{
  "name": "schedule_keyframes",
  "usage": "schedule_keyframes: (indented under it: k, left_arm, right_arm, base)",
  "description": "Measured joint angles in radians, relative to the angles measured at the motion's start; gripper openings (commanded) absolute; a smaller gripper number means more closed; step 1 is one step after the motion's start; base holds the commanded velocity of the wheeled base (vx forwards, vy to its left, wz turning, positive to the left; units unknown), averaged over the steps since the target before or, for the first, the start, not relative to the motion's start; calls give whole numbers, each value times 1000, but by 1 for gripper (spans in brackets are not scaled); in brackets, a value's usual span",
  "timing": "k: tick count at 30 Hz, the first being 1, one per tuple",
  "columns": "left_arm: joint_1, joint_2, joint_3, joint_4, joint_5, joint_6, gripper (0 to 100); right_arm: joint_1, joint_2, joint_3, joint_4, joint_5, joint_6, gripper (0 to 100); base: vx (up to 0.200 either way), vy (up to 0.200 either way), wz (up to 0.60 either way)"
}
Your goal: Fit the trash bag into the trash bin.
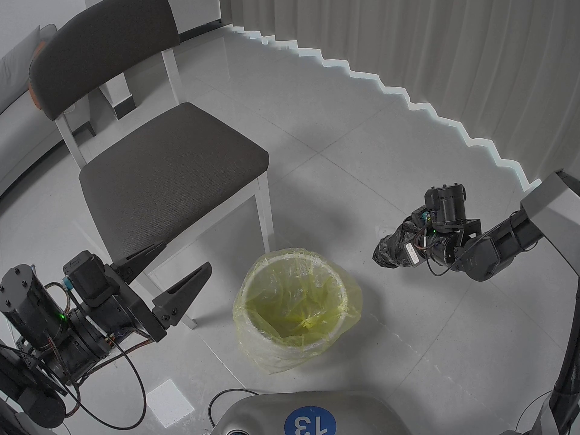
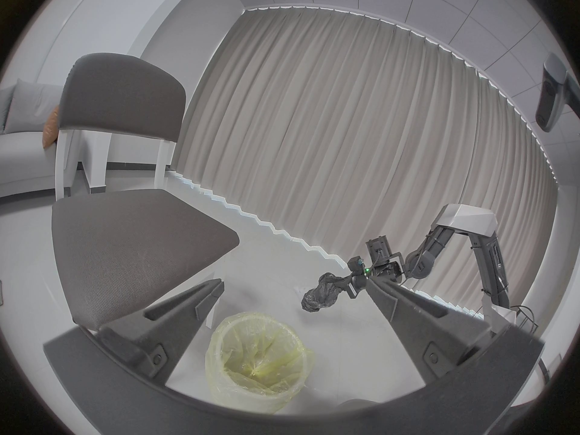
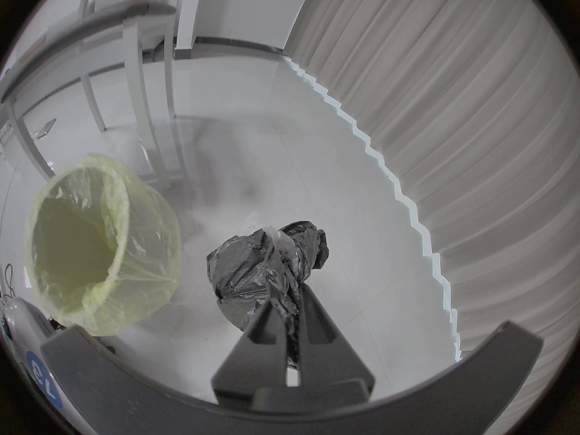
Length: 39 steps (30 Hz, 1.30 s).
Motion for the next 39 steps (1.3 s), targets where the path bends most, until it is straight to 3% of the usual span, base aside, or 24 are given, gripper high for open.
schedule_keyframes:
  k: [14, 28, 39]
  left_arm:
    - [0, -3, 2, -1, 0, 1, 100]
    - [9, -33, 5, -1, -3, 0, 100]
    - [12, -30, 6, 0, -5, -1, 100]
  right_arm:
    - [79, -147, 129, -83, 56, -4, 0]
    - [287, -234, 220, -87, 87, 1, 0]
    - [386, -184, 235, -88, 90, 4, 0]
  base:
    - [0, 0, 0]
    - [0, 0, 0]
    - [0, 0, 0]
